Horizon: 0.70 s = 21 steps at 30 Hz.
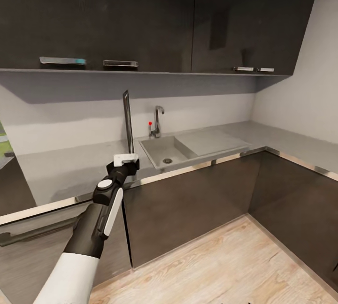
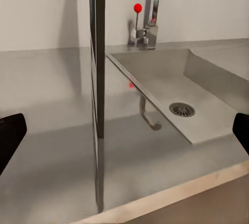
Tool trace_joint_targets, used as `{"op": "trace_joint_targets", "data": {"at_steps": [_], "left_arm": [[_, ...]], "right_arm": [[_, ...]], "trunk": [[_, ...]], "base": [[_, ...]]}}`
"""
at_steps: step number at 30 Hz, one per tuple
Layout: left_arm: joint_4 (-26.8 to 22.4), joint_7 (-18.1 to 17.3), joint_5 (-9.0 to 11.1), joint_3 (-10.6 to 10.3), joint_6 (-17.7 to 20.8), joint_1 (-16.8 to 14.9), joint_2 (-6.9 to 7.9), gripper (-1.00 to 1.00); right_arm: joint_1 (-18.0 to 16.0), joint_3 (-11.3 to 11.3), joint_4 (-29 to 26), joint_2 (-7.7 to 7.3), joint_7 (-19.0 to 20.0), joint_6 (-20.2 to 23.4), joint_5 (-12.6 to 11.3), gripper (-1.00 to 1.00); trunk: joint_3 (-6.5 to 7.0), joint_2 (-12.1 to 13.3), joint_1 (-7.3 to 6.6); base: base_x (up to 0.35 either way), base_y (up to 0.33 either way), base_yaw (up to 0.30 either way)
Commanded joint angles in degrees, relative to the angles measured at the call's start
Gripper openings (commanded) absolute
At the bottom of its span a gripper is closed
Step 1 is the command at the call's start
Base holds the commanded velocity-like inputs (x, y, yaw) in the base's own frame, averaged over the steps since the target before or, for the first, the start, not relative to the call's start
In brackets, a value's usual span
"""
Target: Pick up the poster from the kitchen countertop and hang it on one of the wall nails in the kitchen.
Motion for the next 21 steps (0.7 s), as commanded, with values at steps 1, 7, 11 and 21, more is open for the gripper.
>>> {"op": "trace_joint_targets", "data": {"at_steps": [1,7,11,21], "left_arm": [[0.04,0.3,-0.01,-0.09,0.18,-0.04,0.0,1.0],[0.4,0.3,0.0,-0.09,-0.33,-0.04,0.0,1.0],[0.45,0.31,0.0,-0.09,-0.42,-0.04,0.0,1.0],[2.61,0.3,0.07,-0.09,-2.69,-0.04,0.0,1.0]], "right_arm": [[0.02,0.03,-0.05,-0.02,-0.01,-0.07,0.05,1.0],[0.01,0.03,0.01,-0.02,-0.01,-0.07,0.05,1.0],[0.01,0.03,0.03,-0.02,-0.01,-0.07,0.05,1.0],[0.03,0.03,0.06,-0.02,-0.01,-0.07,0.05,1.0]], "trunk": [[-0.05,-0.03,0.01],[-0.05,-0.03,0.01],[-0.05,-0.03,0.01],[-0.05,-0.03,0.01]], "base": [[0.081,0.0,0.0],[0.032,0.0,0.0],[0.121,0.0,0.0],[0.095,0.0,0.0]]}}
